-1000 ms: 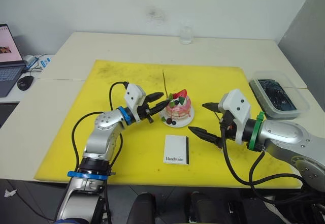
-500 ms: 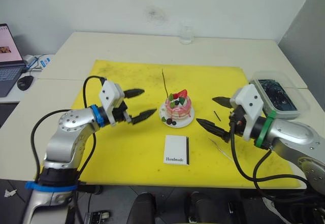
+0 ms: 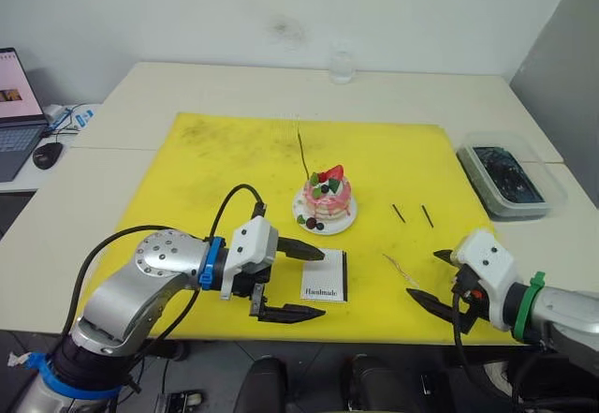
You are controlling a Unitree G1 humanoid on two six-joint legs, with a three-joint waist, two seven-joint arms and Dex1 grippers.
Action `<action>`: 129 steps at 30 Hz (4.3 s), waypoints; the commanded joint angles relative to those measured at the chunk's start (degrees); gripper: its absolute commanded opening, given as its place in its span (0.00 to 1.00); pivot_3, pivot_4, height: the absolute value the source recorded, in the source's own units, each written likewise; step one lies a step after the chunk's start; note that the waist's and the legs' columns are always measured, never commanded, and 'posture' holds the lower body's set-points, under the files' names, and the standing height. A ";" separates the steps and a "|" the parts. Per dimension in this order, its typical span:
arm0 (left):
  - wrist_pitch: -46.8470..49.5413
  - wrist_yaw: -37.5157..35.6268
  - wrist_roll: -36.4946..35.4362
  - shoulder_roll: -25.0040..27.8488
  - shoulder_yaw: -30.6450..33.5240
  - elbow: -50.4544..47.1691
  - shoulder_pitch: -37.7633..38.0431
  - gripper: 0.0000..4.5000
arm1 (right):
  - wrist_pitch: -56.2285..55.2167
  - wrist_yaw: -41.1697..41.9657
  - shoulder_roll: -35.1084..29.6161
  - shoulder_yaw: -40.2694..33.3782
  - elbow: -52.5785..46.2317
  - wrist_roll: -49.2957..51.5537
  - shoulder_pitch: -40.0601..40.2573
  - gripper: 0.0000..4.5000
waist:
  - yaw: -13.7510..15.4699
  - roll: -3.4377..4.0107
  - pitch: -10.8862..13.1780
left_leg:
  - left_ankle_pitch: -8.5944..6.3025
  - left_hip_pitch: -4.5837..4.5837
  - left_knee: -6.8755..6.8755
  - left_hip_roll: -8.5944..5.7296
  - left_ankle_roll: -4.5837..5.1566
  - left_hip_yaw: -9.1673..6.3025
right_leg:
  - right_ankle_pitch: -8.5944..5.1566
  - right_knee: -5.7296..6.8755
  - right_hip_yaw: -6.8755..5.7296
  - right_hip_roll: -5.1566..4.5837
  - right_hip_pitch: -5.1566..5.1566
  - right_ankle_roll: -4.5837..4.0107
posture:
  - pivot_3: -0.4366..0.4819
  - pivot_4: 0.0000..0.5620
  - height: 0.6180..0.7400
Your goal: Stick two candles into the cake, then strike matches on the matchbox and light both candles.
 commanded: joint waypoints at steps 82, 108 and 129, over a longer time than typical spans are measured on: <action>3.73 8.53 5.91 -11.96 -14.72 -5.14 -12.51 1.00 | 9.65 31.23 -25.86 0.32 14.91 -10.25 -5.03 0.64 | 0.32 -0.01 0.02 | 0.00 -0.05 0.02 -0.17 0.00 -0.03 | 0.04 -0.04 0.00 0.30 0.05 0.12 | 0.48 0.27 1.00; 2.83 11.40 8.04 -12.04 -14.64 -6.27 -8.04 1.00 | 8.46 33.00 -27.12 2.69 19.90 -8.58 -10.71 0.00 | 0.32 0.00 0.01 | 0.00 -0.01 0.06 -0.14 0.00 -0.01 | 0.05 0.02 0.03 0.31 0.05 0.17 | 0.48 0.27 1.00; 2.96 20.60 1.47 -7.39 10.23 -3.32 4.90 1.00 | -36.45 9.09 34.02 13.16 35.83 -17.23 -33.75 0.00 | -0.88 -0.04 0.06 | 0.01 -0.06 0.04 0.01 -0.01 -0.05 | 0.08 0.08 0.05 0.37 0.01 0.15 | 0.48 0.27 1.00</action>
